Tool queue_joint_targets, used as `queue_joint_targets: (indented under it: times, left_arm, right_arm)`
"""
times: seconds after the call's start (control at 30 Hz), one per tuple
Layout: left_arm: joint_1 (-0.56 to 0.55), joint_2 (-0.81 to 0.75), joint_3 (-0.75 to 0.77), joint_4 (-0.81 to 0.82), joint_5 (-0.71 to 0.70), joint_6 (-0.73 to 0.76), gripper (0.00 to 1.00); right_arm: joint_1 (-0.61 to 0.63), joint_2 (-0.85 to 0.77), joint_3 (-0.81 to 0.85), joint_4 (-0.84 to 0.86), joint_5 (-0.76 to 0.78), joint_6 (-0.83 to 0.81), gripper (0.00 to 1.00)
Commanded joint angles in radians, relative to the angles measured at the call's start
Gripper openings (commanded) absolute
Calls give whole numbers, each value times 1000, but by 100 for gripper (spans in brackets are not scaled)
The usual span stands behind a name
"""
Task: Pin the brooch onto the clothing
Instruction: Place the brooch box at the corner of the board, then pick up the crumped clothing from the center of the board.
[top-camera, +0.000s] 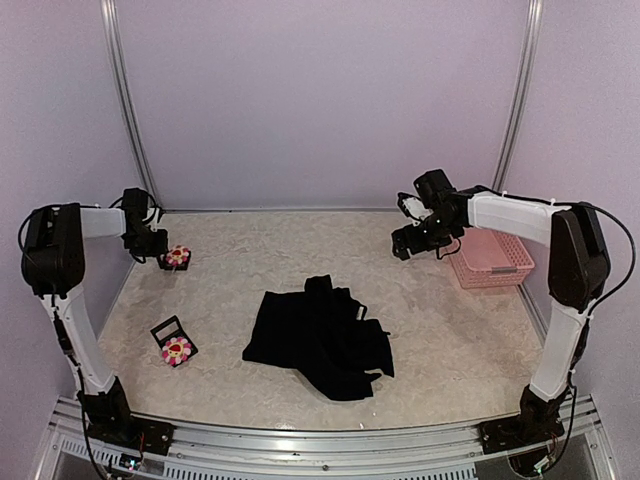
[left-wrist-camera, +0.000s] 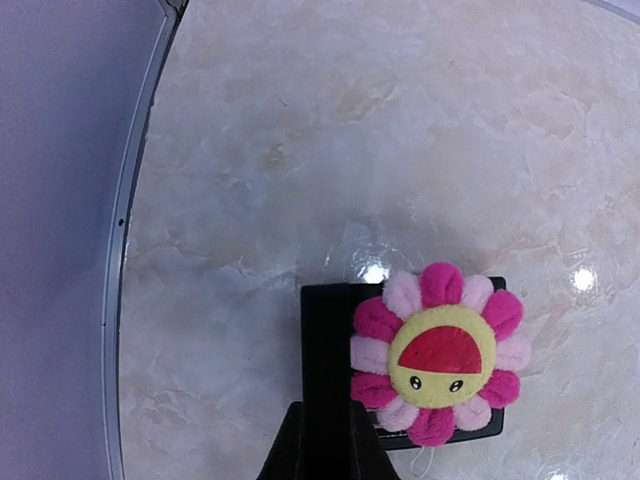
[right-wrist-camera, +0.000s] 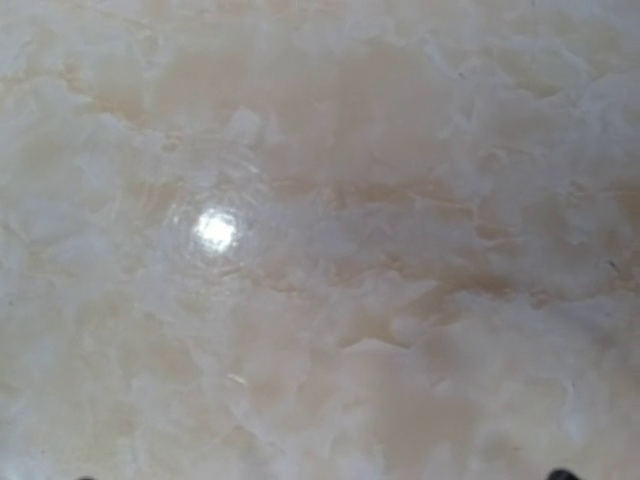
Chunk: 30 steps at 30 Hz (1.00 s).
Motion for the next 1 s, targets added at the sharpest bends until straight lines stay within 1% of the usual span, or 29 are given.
queue_joint_targets:
  times: [0.0,0.13,0.17,0.2,0.23,0.27,0.33,0.47,0.57,0.63,0.7,0.73,0.87,0.97]
  left_arm:
    - [9,37,33,-16,-2,8,0]
    - [9,45,36,-23,6,11,0]
    - [10,44,35,-25,11,10,5]
    - [9,43,36,-26,13,7,13]
    - [10,36,36,-27,14,4,25]
    - [9,31,37,-27,16,-1,35]
    - [9,11,37,-27,18,-12,47]
    - [1,-98,18,-27,51,-47,60]
    - [-47,-195,-29,-27,56,-57,62]
    - [-104,-283,-81,-23,51,-60,64]
    - [-193,-376,-137,-18,50,-67,65]
    - [-221,-403,-157,-26,50,-69,66]
    - [-311,-496,-201,-150,74,-125,65]
    - [-417,-550,-259,-221,62,-153,65]
  right_arm:
    - [10,-41,-1,-31,40,-12,94]
    - [10,-54,1,-35,40,-14,94]
    - [10,-57,1,-36,39,-15,94]
    - [10,-59,0,-37,38,-14,94]
    - [10,-60,2,-39,37,-15,94]
    - [12,-63,3,-41,36,-16,94]
    - [12,-65,5,-45,32,-17,94]
    - [17,-74,6,-55,27,-18,94]
    - [40,-80,9,-51,1,-31,94]
    - [79,-85,11,-36,-31,-76,94]
    - [134,-85,25,-21,-58,-144,94]
    - [167,-84,38,-16,-73,-174,94]
    - [273,-73,77,8,-146,-272,94]
    - [334,-59,88,19,-168,-293,95]
